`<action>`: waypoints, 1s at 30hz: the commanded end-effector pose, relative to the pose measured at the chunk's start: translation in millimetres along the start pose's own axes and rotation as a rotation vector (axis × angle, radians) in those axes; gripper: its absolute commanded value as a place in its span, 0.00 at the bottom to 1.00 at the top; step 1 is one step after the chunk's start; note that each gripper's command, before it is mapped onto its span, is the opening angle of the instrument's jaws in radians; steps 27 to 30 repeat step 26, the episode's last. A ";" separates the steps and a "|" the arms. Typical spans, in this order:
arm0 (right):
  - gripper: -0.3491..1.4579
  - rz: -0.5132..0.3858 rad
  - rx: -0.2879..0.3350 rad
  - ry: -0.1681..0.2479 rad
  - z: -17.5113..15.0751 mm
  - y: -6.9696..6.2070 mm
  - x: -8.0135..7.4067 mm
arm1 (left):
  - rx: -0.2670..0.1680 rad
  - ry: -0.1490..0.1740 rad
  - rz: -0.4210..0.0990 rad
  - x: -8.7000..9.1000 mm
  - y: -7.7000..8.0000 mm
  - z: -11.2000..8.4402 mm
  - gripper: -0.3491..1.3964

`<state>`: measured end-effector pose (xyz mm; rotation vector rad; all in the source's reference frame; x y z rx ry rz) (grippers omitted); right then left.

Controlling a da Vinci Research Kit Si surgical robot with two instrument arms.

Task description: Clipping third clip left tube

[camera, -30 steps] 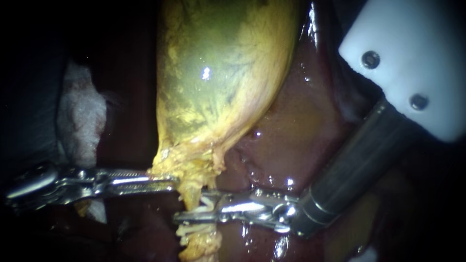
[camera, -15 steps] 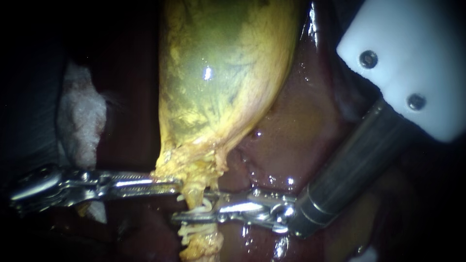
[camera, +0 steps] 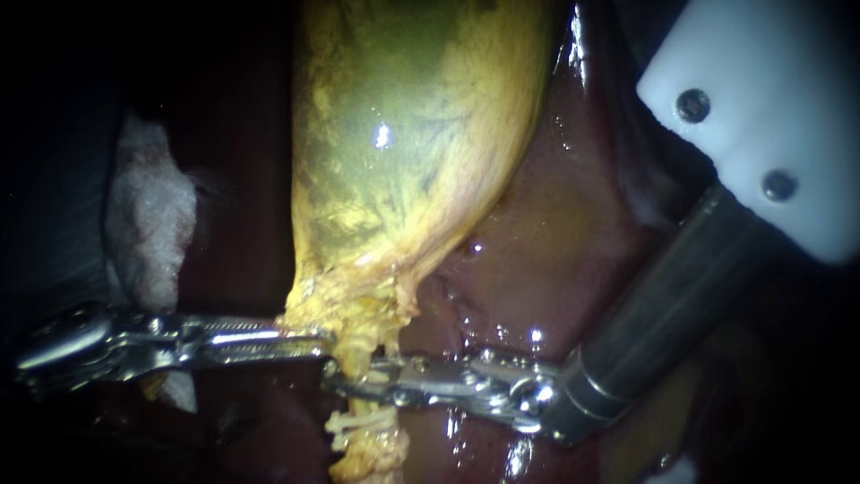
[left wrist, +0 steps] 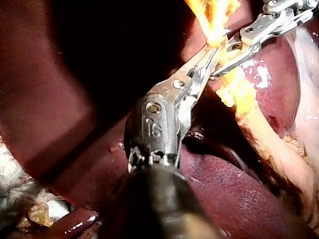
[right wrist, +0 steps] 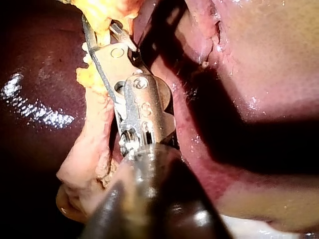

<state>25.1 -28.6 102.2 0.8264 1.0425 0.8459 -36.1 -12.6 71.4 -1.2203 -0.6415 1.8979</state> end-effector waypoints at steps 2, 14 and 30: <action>0.00 0.012 0.003 0.000 0.0 0.0 0.0 | 0.000 0.000 0.000 0.0 0.0 0.0 0.00; 0.00 0.017 0.004 0.000 -0.1 0.0 0.0 | 0.000 0.000 0.000 0.0 0.0 0.0 0.00; 0.00 0.017 0.004 -0.001 -0.2 0.0 0.0 | 0.000 0.000 0.000 0.0 0.1 0.0 0.00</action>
